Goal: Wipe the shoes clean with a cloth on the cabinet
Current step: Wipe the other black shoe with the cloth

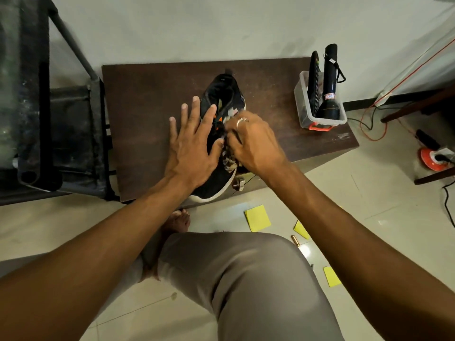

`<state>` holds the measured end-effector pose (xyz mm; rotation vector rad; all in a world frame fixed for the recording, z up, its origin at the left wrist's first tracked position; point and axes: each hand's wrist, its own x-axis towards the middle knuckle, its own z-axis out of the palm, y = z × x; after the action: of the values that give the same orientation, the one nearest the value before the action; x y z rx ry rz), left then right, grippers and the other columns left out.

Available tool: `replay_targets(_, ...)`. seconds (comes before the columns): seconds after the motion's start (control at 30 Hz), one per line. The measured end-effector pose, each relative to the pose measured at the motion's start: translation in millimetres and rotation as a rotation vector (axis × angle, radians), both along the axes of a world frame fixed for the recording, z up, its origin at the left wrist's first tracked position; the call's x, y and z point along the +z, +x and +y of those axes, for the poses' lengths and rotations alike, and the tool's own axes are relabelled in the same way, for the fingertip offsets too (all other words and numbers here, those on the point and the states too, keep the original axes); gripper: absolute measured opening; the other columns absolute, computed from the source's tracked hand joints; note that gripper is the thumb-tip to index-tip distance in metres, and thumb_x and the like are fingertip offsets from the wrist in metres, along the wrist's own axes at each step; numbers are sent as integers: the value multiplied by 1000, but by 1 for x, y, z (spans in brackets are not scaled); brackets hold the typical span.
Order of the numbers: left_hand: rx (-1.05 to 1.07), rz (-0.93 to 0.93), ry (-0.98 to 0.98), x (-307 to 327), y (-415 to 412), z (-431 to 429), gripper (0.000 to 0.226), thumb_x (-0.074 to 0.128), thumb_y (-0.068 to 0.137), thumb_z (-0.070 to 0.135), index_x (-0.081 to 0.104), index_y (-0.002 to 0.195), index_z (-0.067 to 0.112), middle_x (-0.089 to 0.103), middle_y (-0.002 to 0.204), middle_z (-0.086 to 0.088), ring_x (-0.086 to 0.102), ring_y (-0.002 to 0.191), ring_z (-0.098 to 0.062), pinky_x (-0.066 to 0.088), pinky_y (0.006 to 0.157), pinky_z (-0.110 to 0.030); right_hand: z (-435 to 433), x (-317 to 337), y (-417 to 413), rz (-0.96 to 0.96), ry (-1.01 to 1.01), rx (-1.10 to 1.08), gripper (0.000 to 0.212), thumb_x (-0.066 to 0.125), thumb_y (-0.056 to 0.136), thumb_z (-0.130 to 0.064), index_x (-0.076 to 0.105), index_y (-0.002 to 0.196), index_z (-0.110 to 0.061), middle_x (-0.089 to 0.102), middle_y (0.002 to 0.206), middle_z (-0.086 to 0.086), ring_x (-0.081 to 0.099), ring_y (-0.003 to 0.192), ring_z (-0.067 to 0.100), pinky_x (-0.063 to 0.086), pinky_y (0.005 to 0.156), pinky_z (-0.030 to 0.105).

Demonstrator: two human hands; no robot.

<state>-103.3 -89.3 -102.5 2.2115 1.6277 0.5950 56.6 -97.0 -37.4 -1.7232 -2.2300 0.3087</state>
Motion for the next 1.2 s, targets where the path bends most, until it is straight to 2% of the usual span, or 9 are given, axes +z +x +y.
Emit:
replay_targets(0.13, -10, -19, 9, -1, 1, 1, 66, 41, 104, 34, 12, 163, 24, -3, 171, -9, -4, 157, -30, -3, 126, -51, -7, 4, 11, -120, -18, 189, 17, 59, 99, -13, 74, 105, -8, 64, 109, 8, 61, 96, 24, 56, 79, 44)
replay_targets(0.33, -48, -73, -5, -1, 0, 3, 66, 43, 104, 29, 13, 163, 22, -2, 171, -8, -5, 157, -29, -6, 125, -46, 33, 0, 14, -140, 145, 72, 25, 58, 97, -11, 73, 117, -9, 68, 118, 8, 59, 105, 28, 56, 82, 44)
replay_targets(0.4, -45, -77, -9, -1, -1, 2, 66, 43, 104, 29, 13, 163, 22, -2, 171, -8, -5, 157, -29, -7, 124, -45, 30, 6, 14, -130, 82, 81, 23, 58, 97, -11, 73, 114, -13, 68, 116, 6, 59, 106, 24, 54, 86, 41)
replay_targets(0.57, -40, -80, -10, -1, 0, 2, 66, 42, 106, 28, 11, 163, 22, -5, 171, -7, -7, 157, -28, -8, 124, -44, -17, 14, 22, -162, -203, 420, 23, 57, 101, -18, 74, 117, -18, 67, 120, 2, 58, 110, 15, 43, 90, 23)
replay_targets(0.77, -50, -85, -10, 0, -2, 1, 65, 41, 106, 28, 9, 163, 22, -5, 171, -7, -8, 157, -28, -10, 123, -42, 7, 11, 22, -177, -46, 274, 26, 53, 101, -18, 74, 116, -12, 68, 117, 7, 59, 108, 22, 53, 93, 37)
replay_targets(0.93, -65, -140, -30, 0, -3, 2, 66, 42, 106, 26, 10, 163, 23, -6, 171, -6, -8, 157, -27, -9, 124, -43, -28, 16, 25, -220, -175, 625, 30, 50, 102, -23, 74, 119, -16, 67, 123, 5, 60, 112, 20, 52, 89, 32)
replay_targets(1.0, -66, -151, -35, -1, -2, 3, 66, 43, 106, 25, 10, 163, 23, -6, 171, -6, -8, 157, -27, -9, 124, -43, -9, 22, 29, -274, -148, 571, 35, 45, 102, -26, 72, 122, -16, 66, 125, 7, 59, 114, 22, 54, 93, 37)
replay_targets(1.1, -65, -156, -31, -1, -3, 2, 65, 43, 106, 26, 11, 163, 23, -5, 171, -6, -8, 157, -27, -9, 124, -43, 4, 18, 27, -228, -110, 403, 28, 53, 101, -19, 73, 120, -15, 66, 125, 7, 58, 114, 22, 54, 95, 41)
replay_targets(1.2, -69, -163, -29, -2, -3, 2, 65, 43, 106, 26, 12, 163, 23, -4, 171, -5, -8, 157, -26, -9, 124, -42, -37, 6, 19, -162, -163, 560, 24, 58, 100, -15, 75, 117, -16, 68, 121, 5, 61, 110, 20, 59, 86, 41)
